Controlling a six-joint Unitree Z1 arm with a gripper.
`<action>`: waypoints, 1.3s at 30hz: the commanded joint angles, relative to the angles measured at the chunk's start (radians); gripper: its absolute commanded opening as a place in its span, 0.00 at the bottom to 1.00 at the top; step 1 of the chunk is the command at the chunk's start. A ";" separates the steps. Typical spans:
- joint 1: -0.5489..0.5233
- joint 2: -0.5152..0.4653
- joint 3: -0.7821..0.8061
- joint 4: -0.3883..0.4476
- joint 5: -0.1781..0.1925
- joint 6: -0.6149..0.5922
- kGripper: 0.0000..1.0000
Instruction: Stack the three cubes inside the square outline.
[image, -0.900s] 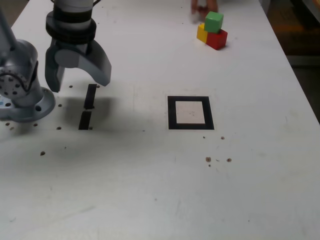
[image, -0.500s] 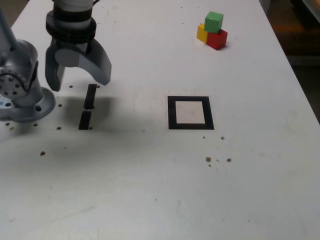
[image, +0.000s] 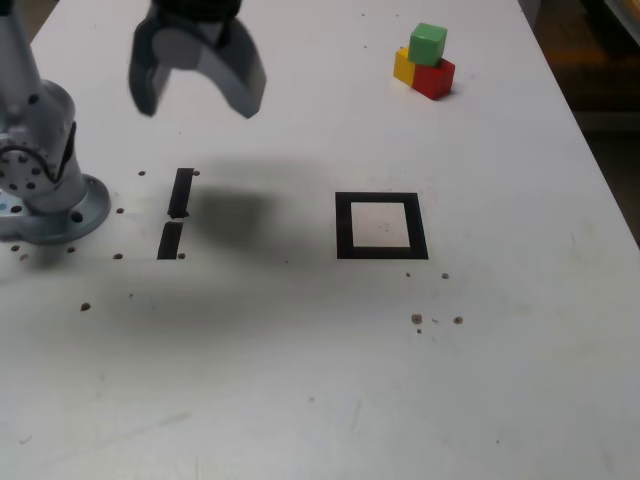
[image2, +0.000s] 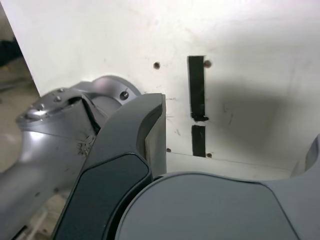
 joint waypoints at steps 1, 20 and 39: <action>0.001 0.043 -0.419 0.033 0.015 0.032 0.99; 0.093 0.383 -0.996 0.113 0.212 0.394 0.99; 0.289 0.653 -1.245 0.119 0.184 0.593 0.99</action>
